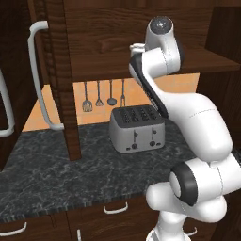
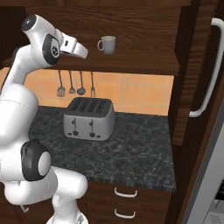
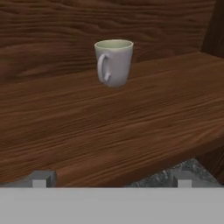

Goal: Gather all objects into one cabinet and sort the glasses and bowls to opposite sides.

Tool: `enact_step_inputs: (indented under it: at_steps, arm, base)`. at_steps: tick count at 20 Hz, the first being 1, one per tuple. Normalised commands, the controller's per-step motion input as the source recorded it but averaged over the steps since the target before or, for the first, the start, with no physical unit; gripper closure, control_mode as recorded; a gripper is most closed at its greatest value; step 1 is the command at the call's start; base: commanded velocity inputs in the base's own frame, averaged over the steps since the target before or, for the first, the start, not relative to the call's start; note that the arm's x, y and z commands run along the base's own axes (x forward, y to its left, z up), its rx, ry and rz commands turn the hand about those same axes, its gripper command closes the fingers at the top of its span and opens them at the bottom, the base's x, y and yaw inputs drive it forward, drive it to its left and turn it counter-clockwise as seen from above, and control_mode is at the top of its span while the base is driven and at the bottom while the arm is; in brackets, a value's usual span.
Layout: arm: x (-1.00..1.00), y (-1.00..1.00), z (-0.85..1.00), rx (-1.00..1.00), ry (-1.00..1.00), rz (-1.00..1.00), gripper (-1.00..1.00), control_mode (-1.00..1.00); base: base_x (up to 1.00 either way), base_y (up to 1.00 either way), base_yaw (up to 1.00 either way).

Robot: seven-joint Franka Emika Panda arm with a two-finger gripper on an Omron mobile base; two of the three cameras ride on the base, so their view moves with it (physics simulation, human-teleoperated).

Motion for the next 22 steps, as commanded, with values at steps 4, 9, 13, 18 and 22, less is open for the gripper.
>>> enact_step_inputs:
  at_steps: [4, 9, 13, 18, 22]
  arm:
    - [0.31, -0.12, 0.00, 0.00, -0.01, 0.00, -1.00, -1.00]
    - [0.59, -0.11, 0.00, 0.00, -0.05, 0.00, -1.00, -1.00]
    - [0.41, -0.13, 0.00, 0.00, -0.05, 0.00, -1.00, -1.00]
    - [0.20, -0.04, 0.00, -0.02, -0.07, -0.02, -1.00, -1.00]
    - [0.14, -0.01, 0.08, 0.00, -0.04, -0.07, -1.00, -1.00]
  base:
    - [0.00, 0.00, 0.00]
    - [0.00, 0.00, 0.00]
    - [0.00, 0.00, 0.00]
    - [0.00, 0.00, 0.00]
    - [0.00, 0.00, 0.00]
